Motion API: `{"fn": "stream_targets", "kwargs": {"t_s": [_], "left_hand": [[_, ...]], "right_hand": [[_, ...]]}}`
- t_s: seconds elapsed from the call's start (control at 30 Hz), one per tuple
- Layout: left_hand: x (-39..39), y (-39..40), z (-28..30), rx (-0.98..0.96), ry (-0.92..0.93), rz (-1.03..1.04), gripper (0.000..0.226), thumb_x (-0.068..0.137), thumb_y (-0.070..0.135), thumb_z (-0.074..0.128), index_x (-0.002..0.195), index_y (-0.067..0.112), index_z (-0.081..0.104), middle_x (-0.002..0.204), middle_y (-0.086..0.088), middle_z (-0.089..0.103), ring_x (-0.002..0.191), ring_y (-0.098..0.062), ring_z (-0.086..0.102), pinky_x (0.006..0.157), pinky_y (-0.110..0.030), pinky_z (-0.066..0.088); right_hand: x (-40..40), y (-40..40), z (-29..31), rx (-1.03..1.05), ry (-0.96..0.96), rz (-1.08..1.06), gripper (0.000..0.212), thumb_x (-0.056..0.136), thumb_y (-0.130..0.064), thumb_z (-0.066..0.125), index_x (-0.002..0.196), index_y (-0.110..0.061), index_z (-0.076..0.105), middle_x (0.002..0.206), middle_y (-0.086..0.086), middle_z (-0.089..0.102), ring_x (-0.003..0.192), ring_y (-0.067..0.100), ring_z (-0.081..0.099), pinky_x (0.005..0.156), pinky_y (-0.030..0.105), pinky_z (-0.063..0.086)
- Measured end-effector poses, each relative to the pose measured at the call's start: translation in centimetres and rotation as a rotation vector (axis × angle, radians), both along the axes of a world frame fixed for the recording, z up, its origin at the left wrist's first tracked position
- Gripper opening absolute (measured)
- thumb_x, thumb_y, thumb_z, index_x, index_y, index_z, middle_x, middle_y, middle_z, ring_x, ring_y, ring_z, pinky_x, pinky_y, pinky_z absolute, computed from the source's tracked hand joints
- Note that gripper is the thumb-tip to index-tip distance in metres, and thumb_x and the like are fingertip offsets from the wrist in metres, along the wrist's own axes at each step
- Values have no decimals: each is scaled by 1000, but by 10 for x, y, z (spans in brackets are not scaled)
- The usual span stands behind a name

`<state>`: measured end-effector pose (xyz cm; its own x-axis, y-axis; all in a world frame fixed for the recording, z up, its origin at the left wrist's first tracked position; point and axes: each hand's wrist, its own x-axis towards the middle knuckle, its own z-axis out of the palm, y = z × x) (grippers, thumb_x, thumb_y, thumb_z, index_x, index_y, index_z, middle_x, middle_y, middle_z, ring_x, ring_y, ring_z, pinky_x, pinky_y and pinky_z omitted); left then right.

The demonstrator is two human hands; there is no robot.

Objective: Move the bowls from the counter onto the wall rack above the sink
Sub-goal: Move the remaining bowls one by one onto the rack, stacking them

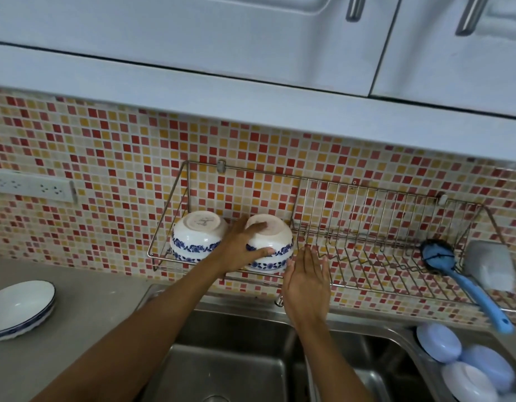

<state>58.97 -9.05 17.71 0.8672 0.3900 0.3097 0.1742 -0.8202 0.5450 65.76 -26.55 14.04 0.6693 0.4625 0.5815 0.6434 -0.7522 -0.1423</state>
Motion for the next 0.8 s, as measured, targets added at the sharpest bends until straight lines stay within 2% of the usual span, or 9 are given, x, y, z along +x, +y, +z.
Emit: {"fn": "stream_targets", "kwargs": {"t_s": [0.17,0.3,0.43,0.5,0.6,0.7,0.8], "left_hand": [[-5,-5,1,-8,-21,-11,70,79,62,59,140,37,35,155,0,19,142,-24,19,118,-44,20],[-7,-7,2,-26,-8,-22,72,79,65,57,141,38,32,157,3,16,144,-22,17,118,-45,20],[-9,-8,2,-21,9,-39,75,79,67,54,143,38,27,158,4,12,145,-22,14,118,-47,20],[-11,-12,2,44,-5,-10,73,85,64,48,146,37,21,160,3,7,146,-20,8,119,-44,16],[-15,-16,0,272,-47,110,62,96,55,25,151,31,7,161,-1,-3,148,-21,-6,121,-45,5],[-25,-20,-5,353,-48,196,62,95,52,8,148,26,-10,160,-5,-9,146,-21,-13,120,-42,-4],[-37,-21,-18,436,-11,255,65,96,51,6,151,16,0,160,-12,1,147,-25,-7,120,-41,-5]], "right_hand": [[1,0,-1,26,6,21,53,101,-36,21,142,-11,42,138,12,54,133,24,46,118,42,17],[3,-1,-1,-23,16,63,55,101,-39,9,151,-21,24,150,8,41,140,24,35,119,43,14],[4,-1,0,-35,29,83,61,99,-42,0,149,-21,28,149,6,43,140,24,36,118,46,19],[4,-1,-1,-30,35,89,60,100,-43,3,149,-21,28,149,6,42,140,23,35,119,46,17],[2,-2,-3,10,46,83,56,101,-42,8,148,-19,30,150,6,40,142,22,32,120,45,12],[-6,-1,-8,56,68,54,59,101,-43,8,146,-15,34,152,6,37,144,21,27,120,44,8],[-22,0,-20,124,88,36,61,100,-45,8,147,-13,33,154,6,32,146,22,20,119,45,2]]}}
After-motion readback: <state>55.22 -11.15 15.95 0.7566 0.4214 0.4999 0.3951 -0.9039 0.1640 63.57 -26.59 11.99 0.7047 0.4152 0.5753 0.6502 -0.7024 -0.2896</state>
